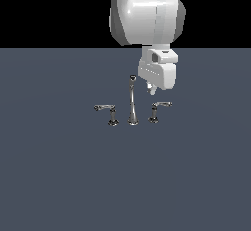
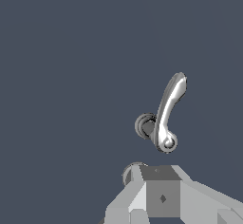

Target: Turn on the faucet by rotating a designated handle.

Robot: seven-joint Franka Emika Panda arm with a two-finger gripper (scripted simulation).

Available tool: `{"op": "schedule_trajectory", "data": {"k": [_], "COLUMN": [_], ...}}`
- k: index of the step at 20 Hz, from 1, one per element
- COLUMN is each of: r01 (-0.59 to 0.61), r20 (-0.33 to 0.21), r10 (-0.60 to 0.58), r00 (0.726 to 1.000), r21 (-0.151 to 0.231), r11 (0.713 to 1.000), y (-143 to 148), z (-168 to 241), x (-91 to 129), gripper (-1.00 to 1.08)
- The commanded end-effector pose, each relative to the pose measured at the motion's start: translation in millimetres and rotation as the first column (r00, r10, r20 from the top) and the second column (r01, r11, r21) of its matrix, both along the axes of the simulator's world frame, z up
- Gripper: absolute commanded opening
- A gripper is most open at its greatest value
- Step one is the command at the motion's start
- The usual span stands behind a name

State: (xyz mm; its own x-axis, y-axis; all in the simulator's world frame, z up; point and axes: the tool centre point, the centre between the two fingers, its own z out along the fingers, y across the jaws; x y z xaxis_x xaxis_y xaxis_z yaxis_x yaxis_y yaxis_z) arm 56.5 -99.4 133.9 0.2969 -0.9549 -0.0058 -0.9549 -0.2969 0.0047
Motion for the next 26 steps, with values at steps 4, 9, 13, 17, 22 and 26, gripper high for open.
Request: {"op": "schedule_trajectory", "data": {"k": [4, 9, 13, 17, 22, 26], "r01": [0.108, 0.172, 0.2, 0.207, 0.201, 0.201], "r20": [0.004, 0.006, 0.006, 0.007, 0.006, 0.006], "r10": [-0.108, -0.172, -0.2, -0.207, -0.2, -0.2], "r00": [0.994, 0.985, 0.98, 0.978, 0.98, 0.98], "r21": [-0.004, -0.005, -0.005, -0.005, -0.004, -0.004], "r11": [0.994, 0.985, 0.98, 0.978, 0.98, 0.98], "y": [-28, -46, -54, -56, -54, -55], "z": [-27, -42, -49, -50, -49, -49], "x": [18, 28, 32, 33, 32, 29], "gripper": [-1.0, -1.0, -1.0, -1.0, -1.0, -1.0]}}
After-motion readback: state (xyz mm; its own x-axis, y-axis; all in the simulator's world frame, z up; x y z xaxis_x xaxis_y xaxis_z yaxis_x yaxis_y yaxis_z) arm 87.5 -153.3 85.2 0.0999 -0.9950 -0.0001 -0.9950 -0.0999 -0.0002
